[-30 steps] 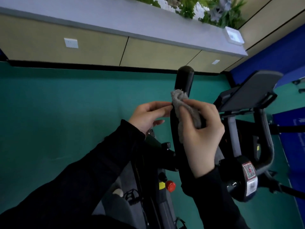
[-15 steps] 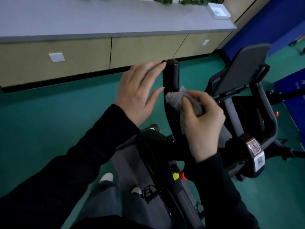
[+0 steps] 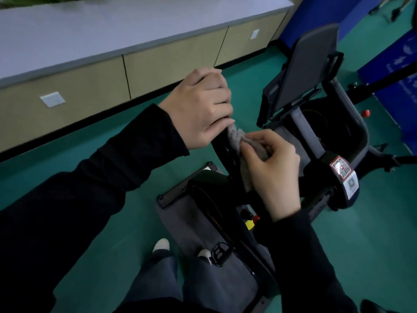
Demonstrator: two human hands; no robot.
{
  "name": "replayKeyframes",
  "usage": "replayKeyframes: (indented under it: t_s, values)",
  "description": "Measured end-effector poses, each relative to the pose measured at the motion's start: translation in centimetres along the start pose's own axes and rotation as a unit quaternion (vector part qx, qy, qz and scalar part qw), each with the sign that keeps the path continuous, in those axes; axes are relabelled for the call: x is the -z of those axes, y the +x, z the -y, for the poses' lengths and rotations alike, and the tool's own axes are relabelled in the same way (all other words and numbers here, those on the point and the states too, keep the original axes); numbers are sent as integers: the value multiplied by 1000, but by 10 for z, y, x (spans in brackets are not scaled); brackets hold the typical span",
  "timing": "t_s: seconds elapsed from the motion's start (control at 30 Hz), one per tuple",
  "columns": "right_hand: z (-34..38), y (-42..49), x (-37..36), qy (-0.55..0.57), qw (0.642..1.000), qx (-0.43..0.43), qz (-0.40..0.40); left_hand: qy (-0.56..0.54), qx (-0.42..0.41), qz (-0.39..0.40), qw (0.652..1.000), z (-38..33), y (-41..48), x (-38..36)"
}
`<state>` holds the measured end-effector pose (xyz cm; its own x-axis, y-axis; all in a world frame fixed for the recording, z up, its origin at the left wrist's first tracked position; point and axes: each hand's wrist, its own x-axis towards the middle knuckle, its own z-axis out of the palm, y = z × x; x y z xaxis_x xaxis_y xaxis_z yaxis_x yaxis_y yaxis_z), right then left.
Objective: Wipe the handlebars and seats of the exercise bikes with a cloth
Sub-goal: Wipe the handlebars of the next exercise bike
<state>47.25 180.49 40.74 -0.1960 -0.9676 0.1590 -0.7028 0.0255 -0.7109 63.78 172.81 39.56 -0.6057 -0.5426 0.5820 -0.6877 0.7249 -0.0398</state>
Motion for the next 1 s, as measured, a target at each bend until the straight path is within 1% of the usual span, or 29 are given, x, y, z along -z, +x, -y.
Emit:
replayKeyframes:
  t_s: [0.1,0.17,0.27,0.33,0.4,0.57,0.73,0.83,0.93,1.0]
  values:
    - [-8,-19,18,-13,1000,11,18,-19,8,-5,1000,-1,-1,-2]
    - [-10,-22,20,-12,999,36,7,-31,14,-7,999,-1,-1,-1]
    - [1,-18,2,9,992,122,-6,-56,19,-6,998,-1,0,0]
    - [3,-19,-9,-18,982,190,12,-69,17,-4,997,1,0,0]
    - [-4,-22,-7,-54,974,219,27,-73,19,-3,997,2,-1,-1]
    - [-15,-25,23,-18,986,150,70,-70,43,-6,997,-2,-1,-3]
    - [-5,-7,12,6,992,101,81,-68,70,-14,995,-8,-1,-4]
    - [-18,-14,23,2,991,94,91,-68,80,-23,994,-9,-1,-5]
    - [-31,-10,31,13,994,53,95,-66,86,-27,994,-11,-1,-5]
    - [-33,7,23,25,993,28,108,-66,84,-27,994,-12,0,-4]
